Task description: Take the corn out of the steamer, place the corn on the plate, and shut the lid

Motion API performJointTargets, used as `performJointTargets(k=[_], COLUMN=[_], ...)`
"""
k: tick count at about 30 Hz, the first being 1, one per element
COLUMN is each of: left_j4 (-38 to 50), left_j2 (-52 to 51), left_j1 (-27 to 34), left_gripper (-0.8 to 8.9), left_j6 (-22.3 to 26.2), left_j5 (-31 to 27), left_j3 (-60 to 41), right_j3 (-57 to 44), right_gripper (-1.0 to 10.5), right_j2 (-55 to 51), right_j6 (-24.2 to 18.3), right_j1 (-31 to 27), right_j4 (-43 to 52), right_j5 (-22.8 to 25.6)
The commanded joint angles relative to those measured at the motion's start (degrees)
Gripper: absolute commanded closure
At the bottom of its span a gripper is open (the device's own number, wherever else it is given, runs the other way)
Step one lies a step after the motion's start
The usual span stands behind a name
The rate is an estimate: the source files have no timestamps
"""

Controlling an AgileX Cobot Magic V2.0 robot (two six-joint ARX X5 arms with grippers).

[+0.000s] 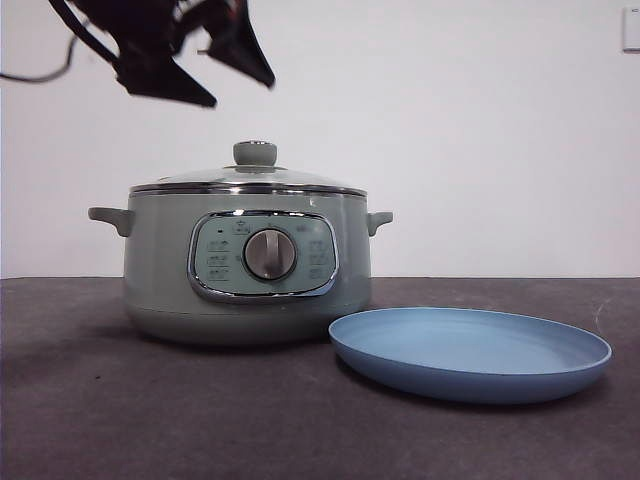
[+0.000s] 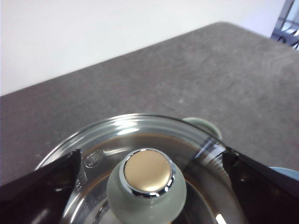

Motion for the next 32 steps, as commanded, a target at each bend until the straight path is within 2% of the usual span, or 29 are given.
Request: performJointTargets(k=[1,13,19,23,32], left_j4=[1.79,4.2,3.76,3.67,3.69], left_j2=[2.6,9.07,9.25,9.25,8.74], left_j1=[-0.98,-3.06,-3.21,-3.21,-3.21], left_gripper=[2.54,2.75,6.44,8.18,8.22], left_j6=[2.29,2.56,2.38,1.84,1.84], left_j5=[-0.94,-5.01,-4.7,-4.66,-4.28], left_j3=[0.04,0.04,0.04,0.04,0.07], right_j3=[0.09,0.09,0.09,0.09,0.09], right_gripper=[3.3,3.3,3.3,3.3,3.3], right_j2=[-0.02,-0.02,-0.02,-0.02,-0.02], right_j6=[0.15,0.15,0.13,0.13,0.11], right_j1=[0.09,0.09,0.09,0.09,0.09], right_j4=[0.11,-0.15,-0.15,-0.15,-0.15], right_j5=[-0.02,-0.02,0.0,0.0,0.02])
